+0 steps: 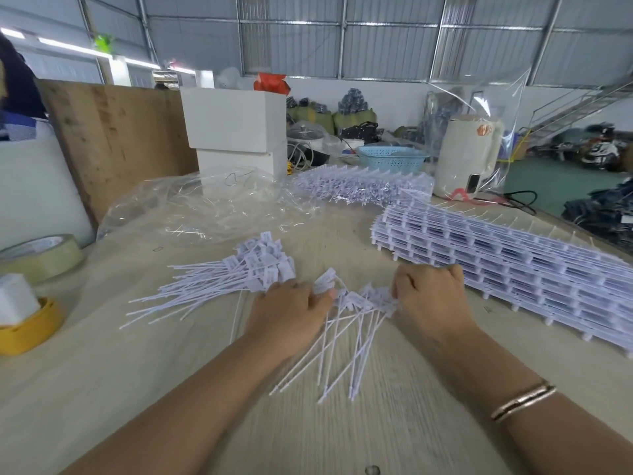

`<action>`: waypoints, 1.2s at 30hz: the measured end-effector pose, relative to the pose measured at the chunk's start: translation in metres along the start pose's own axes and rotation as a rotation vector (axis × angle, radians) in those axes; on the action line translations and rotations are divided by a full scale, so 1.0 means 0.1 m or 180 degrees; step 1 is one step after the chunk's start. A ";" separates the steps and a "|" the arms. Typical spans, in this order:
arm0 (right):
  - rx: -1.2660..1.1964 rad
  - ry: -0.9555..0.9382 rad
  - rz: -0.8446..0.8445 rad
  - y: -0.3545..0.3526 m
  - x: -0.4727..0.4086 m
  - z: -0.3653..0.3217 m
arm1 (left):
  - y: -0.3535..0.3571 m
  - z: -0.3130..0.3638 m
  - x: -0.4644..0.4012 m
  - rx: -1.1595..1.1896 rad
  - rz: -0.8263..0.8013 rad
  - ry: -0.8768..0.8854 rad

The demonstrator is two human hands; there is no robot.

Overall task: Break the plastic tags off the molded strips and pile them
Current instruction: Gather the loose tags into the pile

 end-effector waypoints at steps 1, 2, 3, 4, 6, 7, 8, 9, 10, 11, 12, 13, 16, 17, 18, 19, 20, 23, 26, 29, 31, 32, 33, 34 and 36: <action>0.0072 0.0174 -0.0291 -0.01 0.01 0.07 | 0.02 0.02 0.01 -0.0138 -0.0114 0.0004; 0.0060 0.0370 -0.0660 0.00 0.02 0.14 | 0.03 0.04 0.01 -0.0205 -0.0196 -0.0002; 0.0055 0.0538 -0.1051 0.03 0.05 0.18 | 0.04 0.07 0.01 -0.0209 -0.0245 -0.0002; 0.0044 0.0654 -0.1415 0.08 0.09 0.18 | 0.06 0.10 0.02 -0.0198 -0.0268 0.0010; -0.0426 0.0861 -0.1650 0.19 0.15 0.10 | 0.08 0.18 0.03 -0.0247 -0.0272 0.0088; -0.0761 0.0860 -0.1625 0.25 0.17 0.03 | 0.08 0.21 0.05 -0.0313 -0.0279 0.0142; -0.0990 0.0732 -0.1608 0.31 0.18 -0.08 | 0.08 0.23 0.06 -0.0412 -0.0285 0.0198; -0.1131 0.0536 -0.1638 0.37 0.20 -0.19 | 0.08 0.25 0.08 -0.0575 -0.0272 0.0263; -0.1227 0.0319 -0.1685 0.42 0.23 -0.29 | 0.07 0.26 0.09 -0.0794 -0.0226 0.0331; -0.1336 0.0167 -0.1663 0.47 0.25 -0.34 | 0.06 0.27 0.09 -0.1016 -0.0161 0.0394; -0.1501 0.0098 -0.1600 0.49 0.27 -0.38 | 0.04 0.28 0.09 -0.1203 -0.0086 0.0438; -0.1566 0.0027 -0.1469 0.50 0.27 -0.38 | 0.03 0.28 0.08 -0.1350 -0.0029 0.0471; -0.1765 -0.0094 -0.0888 0.40 0.23 -0.37 | 0.05 0.30 0.05 -0.1631 -0.0066 0.0615; -0.2012 -0.0027 -0.0607 0.33 0.21 -0.34 | 0.05 0.31 0.04 -0.1650 -0.0118 0.0675; -0.2303 0.0071 -0.0326 0.26 0.19 -0.28 | 0.05 0.30 0.04 -0.1618 -0.0165 0.0718; -0.2558 0.0162 -0.0103 0.19 0.16 -0.20 | 0.03 0.28 0.04 -0.1535 -0.0187 0.0736; -0.2741 0.0245 0.0042 0.15 0.15 -0.14 | 0.01 0.25 0.04 -0.1398 -0.0163 0.0725; -0.2944 0.0492 0.0296 0.10 0.14 0.05 | -0.12 0.11 0.04 -0.1084 0.0077 0.0627; -0.3010 0.0618 0.0416 0.11 0.11 0.16 | -0.33 -0.03 0.01 -0.1038 0.0473 0.0478; -0.2944 0.0514 0.0363 0.13 0.09 0.14 | -0.62 -0.26 -0.06 -0.1169 0.1054 0.0334; -0.2885 0.0385 0.0285 0.14 0.08 0.10 | -0.72 -0.52 -0.12 -0.1316 0.1156 0.0039; -0.2862 0.0340 0.0240 0.15 0.08 0.08 | -0.71 -0.68 -0.15 -0.1382 0.1057 -0.0167; -0.2852 0.0315 0.0202 0.16 0.08 0.07 | -0.66 -0.84 -0.16 -0.1434 0.0861 -0.0363; -0.2855 0.0306 0.0174 0.17 0.08 0.07 | -0.57 -0.96 -0.17 -0.1456 0.0618 -0.0506; -0.2848 0.0316 0.0120 0.19 0.08 0.07 | -0.41 -1.11 -0.18 -0.1322 0.0227 -0.0624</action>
Point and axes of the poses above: each hand's wrist, its own x-axis away from the middle knuckle, its own y-axis out of the palm, z = x × y, the point moved 6 cm from there along -x, towards the middle knuckle, and after that the axes turned 12 degrees about -x, right-handed, at the moved point
